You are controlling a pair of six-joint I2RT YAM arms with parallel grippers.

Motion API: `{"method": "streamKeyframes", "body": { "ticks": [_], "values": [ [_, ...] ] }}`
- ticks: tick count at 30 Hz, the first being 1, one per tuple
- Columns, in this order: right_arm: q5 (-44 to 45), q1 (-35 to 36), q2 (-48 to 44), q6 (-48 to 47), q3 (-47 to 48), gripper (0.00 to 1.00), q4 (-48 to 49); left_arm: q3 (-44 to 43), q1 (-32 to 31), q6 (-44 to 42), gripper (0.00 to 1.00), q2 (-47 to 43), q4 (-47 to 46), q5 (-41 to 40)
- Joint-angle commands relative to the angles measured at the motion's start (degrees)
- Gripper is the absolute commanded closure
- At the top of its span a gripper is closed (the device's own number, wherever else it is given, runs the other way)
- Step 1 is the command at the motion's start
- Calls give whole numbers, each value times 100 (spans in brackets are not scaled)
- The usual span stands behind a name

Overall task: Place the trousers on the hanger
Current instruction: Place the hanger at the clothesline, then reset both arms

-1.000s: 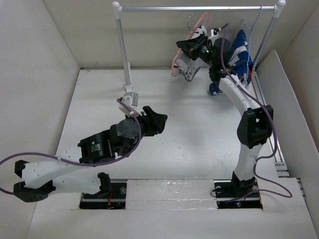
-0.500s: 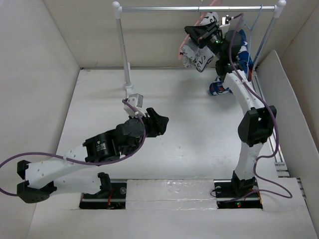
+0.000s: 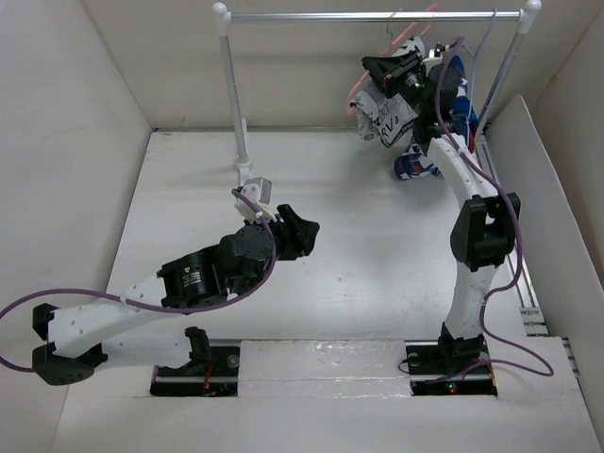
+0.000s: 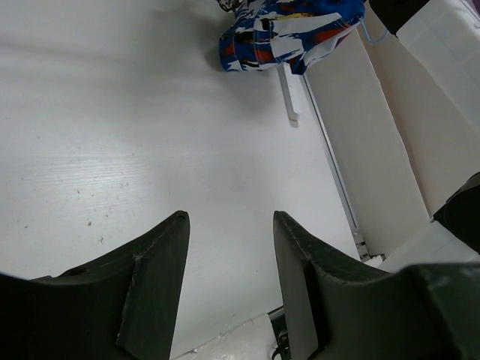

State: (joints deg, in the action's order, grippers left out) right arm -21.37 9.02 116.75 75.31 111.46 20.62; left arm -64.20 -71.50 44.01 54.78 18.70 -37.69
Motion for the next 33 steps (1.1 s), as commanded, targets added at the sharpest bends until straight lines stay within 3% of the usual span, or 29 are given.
{"method": "streamKeyframes", "body": {
  "ticks": [1, 6, 9, 10, 13, 14, 25, 27, 33],
  "values": [
    [54, -31, -319, -69, -71, 99, 1110, -48, 31, 64, 56, -38, -42, -81],
    [-17, -84, -468, -86, -546, 87, 1243, -48, 31, 108, 56, -12, -68, -72],
    [-87, -84, -609, -235, -739, 62, 1260, -74, 31, 108, 56, 24, -95, -63],
    [-122, -136, -662, -305, -766, 47, 1269, -92, 31, 108, 55, 32, -86, -106],
    [-166, -207, -959, -806, -810, 25, 945, -180, 31, 73, 53, 32, -59, -238],
    [-131, -207, -1135, -1381, -758, 21, 352, -258, 31, 81, 50, 15, -16, -334],
    [-26, -550, -2410, -2616, -1609, 11, -488, -892, 31, -261, 30, 85, -121, -801],
    [-95, -620, -2830, -2933, -2021, 0, -481, -1032, 31, -305, 27, 103, -25, -1028],
    [-649, -735, -3912, -4303, -2838, 0, -1261, -876, 84, -410, 8, 164, 284, -1662]
  ]
}}
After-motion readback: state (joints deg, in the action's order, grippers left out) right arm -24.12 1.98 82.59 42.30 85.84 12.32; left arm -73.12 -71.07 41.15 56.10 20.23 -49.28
